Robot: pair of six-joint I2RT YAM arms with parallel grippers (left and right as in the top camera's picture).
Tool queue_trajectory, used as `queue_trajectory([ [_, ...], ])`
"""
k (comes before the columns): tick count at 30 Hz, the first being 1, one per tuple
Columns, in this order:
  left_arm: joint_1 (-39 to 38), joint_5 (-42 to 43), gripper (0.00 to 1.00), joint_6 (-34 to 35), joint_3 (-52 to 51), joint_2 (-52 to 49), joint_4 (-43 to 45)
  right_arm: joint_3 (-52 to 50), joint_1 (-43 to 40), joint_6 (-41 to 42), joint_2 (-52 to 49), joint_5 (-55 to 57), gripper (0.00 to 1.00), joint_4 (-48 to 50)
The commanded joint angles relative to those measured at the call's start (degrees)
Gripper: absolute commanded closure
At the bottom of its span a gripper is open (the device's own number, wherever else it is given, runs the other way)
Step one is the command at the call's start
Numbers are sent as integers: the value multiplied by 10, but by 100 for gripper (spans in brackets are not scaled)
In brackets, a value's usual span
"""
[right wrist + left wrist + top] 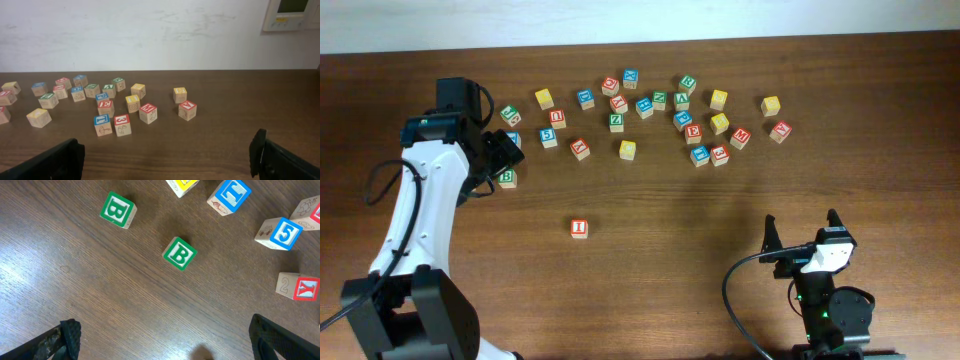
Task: Spell out ICRA
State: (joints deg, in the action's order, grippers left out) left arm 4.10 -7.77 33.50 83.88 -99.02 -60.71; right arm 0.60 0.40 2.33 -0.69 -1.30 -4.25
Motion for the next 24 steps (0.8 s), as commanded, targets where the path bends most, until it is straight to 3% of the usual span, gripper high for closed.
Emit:
queue_trajectory([
  [1, 1, -7, 1, 3, -5, -4, -2, -3, 3, -4, 5, 5, 2, -3],
  [10, 1, -7, 1, 3, -5, -4, -2, -3, 3, -4, 5, 5, 2, -3],
  [13, 1, -7, 1, 3, -5, -4, -2, -3, 2, -4, 5, 53, 2, -1],
  [24, 1, -7, 1, 3, -5, -4, -2, -3, 3, -3, 5, -7, 2, -2],
])
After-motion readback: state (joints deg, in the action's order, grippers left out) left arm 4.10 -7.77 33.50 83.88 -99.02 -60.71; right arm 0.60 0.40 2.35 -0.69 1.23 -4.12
